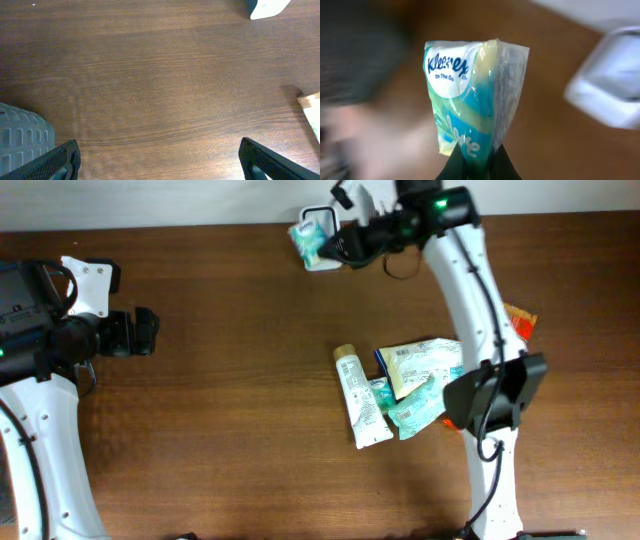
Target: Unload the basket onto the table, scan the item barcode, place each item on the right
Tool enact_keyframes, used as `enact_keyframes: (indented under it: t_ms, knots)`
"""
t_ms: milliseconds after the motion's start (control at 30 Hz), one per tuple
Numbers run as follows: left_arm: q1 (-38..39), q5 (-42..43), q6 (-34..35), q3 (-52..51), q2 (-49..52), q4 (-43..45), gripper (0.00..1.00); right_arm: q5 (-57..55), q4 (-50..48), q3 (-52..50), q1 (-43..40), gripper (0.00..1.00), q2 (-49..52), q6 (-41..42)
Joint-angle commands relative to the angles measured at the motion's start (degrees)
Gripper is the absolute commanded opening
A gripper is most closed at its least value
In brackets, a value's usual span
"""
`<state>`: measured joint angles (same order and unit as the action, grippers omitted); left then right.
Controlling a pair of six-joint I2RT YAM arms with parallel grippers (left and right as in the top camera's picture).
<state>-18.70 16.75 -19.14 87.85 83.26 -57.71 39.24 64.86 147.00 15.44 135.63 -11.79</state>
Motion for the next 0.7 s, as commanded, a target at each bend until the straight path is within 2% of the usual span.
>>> enact_keyframes:
  t_ms: [0,33,200,367,667]
  knots:
    - [0.15,0.85,-0.68,0.13,0.02,0.02,0.99,-46.45,-10.88,-0.87,5.68,0.04,0.57,6.32]
    - [0.15,0.85,-0.68,0.13,0.02,0.02,0.99,-52.68,-17.20,-1.92,7.13,0.04,1.75,6.27]
    - [0.15,0.85,-0.68,0.13,0.02,0.02,0.99,-62.60,-29.68,-3.28,8.11,0.04,8.63,6.23]
    - [0.15,0.85,-0.68,0.13,0.02,0.02,0.99,-64.15,-30.69,-3.28,8.66,0.04,16.31,0.07]
    - [0.15,0.85,-0.68,0.13,0.02,0.02,0.99,-64.19,-30.73,-3.32,9.46,0.04,16.57,-0.02]
